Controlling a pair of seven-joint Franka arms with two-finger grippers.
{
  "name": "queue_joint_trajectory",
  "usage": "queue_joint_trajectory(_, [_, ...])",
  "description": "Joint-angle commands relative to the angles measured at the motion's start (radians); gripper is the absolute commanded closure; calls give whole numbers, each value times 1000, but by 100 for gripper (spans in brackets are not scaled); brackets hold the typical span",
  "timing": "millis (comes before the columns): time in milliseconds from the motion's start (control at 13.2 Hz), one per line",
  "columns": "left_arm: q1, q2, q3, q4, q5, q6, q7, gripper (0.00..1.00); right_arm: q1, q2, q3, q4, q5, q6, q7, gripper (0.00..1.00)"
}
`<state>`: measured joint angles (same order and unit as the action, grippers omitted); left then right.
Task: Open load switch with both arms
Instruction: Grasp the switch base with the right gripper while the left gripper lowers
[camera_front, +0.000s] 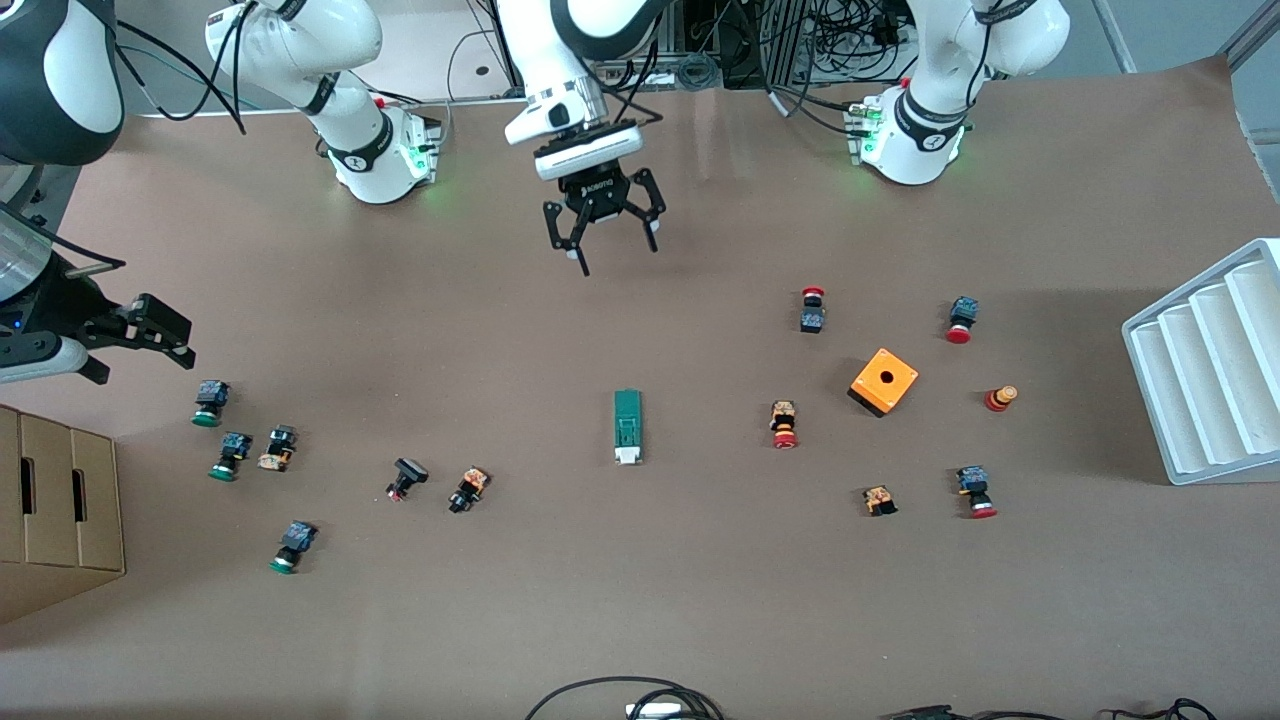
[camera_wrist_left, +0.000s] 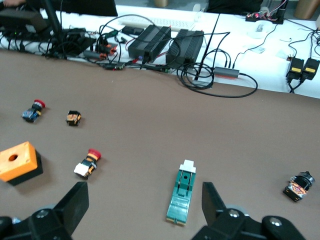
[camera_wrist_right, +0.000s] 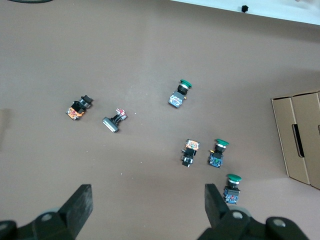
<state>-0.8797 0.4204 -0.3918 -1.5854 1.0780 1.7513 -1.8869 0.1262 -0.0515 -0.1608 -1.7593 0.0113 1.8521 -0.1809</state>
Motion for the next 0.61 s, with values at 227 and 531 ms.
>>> queue_joint_trajectory(227, [-2, 119, -19, 16, 227, 28, -55, 3, 6, 61, 0, 9, -16, -22, 1, 0])
queue_joint_trajectory(531, [2, 176, -19, -11, 402, 79, -249, 2, 49, 139, 0, 15, -16, 5, -3, 0])
